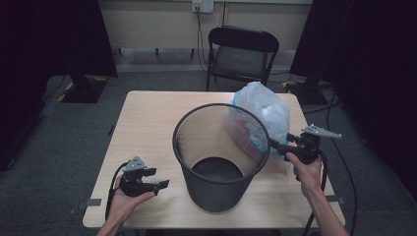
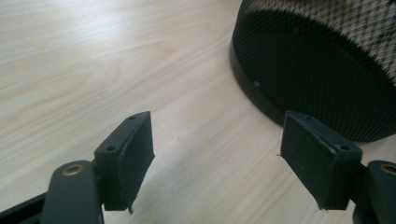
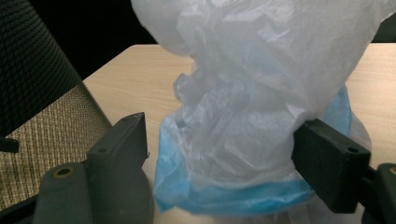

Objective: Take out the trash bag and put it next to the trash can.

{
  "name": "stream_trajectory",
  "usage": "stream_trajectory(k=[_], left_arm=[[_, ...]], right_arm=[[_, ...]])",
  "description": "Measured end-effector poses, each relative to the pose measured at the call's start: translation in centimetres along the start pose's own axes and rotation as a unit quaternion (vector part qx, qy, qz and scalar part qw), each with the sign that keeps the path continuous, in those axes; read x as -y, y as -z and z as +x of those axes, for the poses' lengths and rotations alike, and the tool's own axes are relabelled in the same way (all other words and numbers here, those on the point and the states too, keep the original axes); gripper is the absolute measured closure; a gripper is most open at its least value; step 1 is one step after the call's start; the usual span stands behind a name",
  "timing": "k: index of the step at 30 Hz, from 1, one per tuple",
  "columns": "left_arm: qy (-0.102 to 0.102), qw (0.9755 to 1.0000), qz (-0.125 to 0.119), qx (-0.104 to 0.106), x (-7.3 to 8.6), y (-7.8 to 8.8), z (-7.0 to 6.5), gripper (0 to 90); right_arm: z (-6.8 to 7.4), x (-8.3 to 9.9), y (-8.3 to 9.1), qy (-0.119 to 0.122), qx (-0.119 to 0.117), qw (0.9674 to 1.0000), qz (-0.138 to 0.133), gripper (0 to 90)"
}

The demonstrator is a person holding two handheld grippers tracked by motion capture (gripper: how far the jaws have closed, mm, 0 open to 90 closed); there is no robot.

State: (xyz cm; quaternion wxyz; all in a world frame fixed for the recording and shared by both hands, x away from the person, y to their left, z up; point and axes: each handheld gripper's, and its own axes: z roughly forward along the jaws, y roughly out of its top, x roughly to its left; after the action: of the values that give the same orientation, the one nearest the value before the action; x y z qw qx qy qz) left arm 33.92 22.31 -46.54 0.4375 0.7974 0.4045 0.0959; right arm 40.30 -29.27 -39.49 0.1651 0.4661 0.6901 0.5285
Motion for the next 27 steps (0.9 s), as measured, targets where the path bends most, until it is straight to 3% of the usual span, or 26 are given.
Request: stream_trajectory(k=[5,12,19,23,27], left_arm=[[0.009,0.9999,0.011,-0.006,0.5,-0.7,-0.2,24.7],[0.002,0.9993,0.037,-0.007,1.4,-1.9,-1.0,24.8],[-0.003,0.9988,0.046,-0.015,1.7,-2.6,-1.5,24.7],[-0.015,0.9982,0.056,-0.017,1.6,-2.8,-1.6,23.9],[-0.01,0.9982,0.055,-0.023,1.7,-2.8,-1.6,23.7]], right_arm=[[0.8,1.1,1.7,0.007,0.002,1.0,-0.001,20.8],[1.9,3.0,2.3,0.015,-0.015,0.9997,0.008,21.4],[3.5,6.0,1.9,0.037,-0.02,0.9979,0.048,21.4],[4.2,7.7,1.2,0.058,-0.004,0.9953,0.078,21.7],[4.3,9.4,0.2,0.059,0.011,0.9921,0.11,21.8]])
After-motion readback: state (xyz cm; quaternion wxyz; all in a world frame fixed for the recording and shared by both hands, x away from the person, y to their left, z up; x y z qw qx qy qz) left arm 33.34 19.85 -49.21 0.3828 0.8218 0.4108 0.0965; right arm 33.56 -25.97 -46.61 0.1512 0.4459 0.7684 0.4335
